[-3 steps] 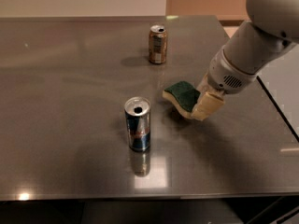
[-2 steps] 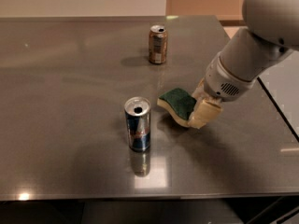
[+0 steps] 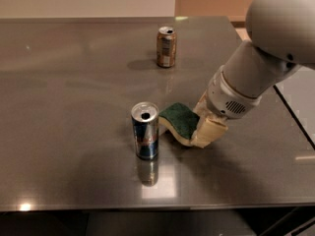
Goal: Move sponge near redbull can
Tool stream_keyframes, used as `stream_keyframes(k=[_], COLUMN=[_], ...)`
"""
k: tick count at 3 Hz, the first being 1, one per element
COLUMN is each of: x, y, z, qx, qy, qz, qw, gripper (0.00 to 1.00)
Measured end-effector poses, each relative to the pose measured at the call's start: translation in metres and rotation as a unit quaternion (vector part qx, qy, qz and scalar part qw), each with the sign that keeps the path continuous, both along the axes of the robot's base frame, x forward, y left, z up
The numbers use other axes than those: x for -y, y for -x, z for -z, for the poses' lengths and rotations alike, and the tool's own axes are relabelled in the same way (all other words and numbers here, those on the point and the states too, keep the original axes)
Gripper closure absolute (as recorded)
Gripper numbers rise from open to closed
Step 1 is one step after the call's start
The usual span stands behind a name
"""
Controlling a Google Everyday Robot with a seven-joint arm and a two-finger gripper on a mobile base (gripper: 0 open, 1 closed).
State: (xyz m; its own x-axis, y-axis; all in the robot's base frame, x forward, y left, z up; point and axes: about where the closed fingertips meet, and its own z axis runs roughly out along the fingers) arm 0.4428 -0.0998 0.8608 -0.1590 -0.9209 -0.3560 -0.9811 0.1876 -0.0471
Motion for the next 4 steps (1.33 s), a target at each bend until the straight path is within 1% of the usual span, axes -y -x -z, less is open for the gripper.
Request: stream_keyframes(k=[1, 3, 4], x=[-0.0064, -0.0085, -0.0093], y=[0.0048, 0.0056, 0.0059], z=[0.0034, 0.0048, 0.0054], qx=[0.004, 0.003, 0.003], qy=[-0.001, 0.0, 0.0], qz=[-0.009, -0.011, -0.012], qw=[1.0, 0.9999, 0.9999], gripper=[0.59, 0.13, 0.0])
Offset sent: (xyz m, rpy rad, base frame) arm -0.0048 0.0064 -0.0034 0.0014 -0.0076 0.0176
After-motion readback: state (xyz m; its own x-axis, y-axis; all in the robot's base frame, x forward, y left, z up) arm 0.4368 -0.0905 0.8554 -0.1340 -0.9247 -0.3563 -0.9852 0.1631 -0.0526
